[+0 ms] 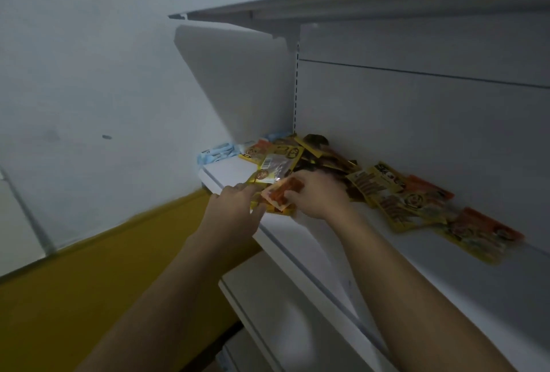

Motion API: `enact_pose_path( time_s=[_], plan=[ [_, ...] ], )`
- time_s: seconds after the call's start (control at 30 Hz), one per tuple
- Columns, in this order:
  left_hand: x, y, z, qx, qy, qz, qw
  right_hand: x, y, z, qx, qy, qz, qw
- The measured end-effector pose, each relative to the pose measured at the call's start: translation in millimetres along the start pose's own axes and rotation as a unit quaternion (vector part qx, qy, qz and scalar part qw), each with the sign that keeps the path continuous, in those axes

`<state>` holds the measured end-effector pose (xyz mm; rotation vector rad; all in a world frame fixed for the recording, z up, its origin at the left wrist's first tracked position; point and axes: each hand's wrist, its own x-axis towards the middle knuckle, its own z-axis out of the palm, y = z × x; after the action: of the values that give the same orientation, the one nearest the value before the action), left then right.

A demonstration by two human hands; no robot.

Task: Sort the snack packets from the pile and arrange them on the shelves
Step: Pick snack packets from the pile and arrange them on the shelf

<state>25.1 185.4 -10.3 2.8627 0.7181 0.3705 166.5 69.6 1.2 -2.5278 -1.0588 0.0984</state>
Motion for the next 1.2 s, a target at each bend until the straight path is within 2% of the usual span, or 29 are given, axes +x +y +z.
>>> enact_pose_path(
  time_s=[0.27,0.33,0.5,0.57,0.67,0.8,0.97,1.1,1.2],
  plan=[
    [85,-7,16,-0.007,-0.004,0.043,0.999,33,2,21,-0.027,-0.076,-0.029,0.996],
    [101,-2,24,-0.017,-0.010,0.052,0.998,34,15,14,-0.039,-0.088,-0.012,0.995],
    [134,10,45,0.012,-0.089,0.024,0.996,30,42,-11,-0.114,-0.142,0.037,0.983],
    [144,12,48,0.002,-0.088,0.009,0.996,29,41,-15,-0.134,-0.156,0.056,0.977],
    [153,11,47,-0.015,-0.073,-0.007,0.997,35,35,-13,-0.151,-0.143,0.076,0.975],
    [157,6,40,-0.037,-0.045,0.026,0.998,47,19,-7,-0.126,-0.084,0.090,0.984],
    [165,-22,28,-0.160,-0.057,0.087,0.982,55,-6,-1,-0.013,0.025,0.140,0.990],
    [159,-48,15,-0.327,-0.070,0.080,0.939,61,-20,15,-0.050,-0.022,0.173,0.983],
    [149,-59,15,-0.427,-0.037,0.066,0.901,68,-26,26,-0.038,-0.045,0.197,0.979]
  ],
)
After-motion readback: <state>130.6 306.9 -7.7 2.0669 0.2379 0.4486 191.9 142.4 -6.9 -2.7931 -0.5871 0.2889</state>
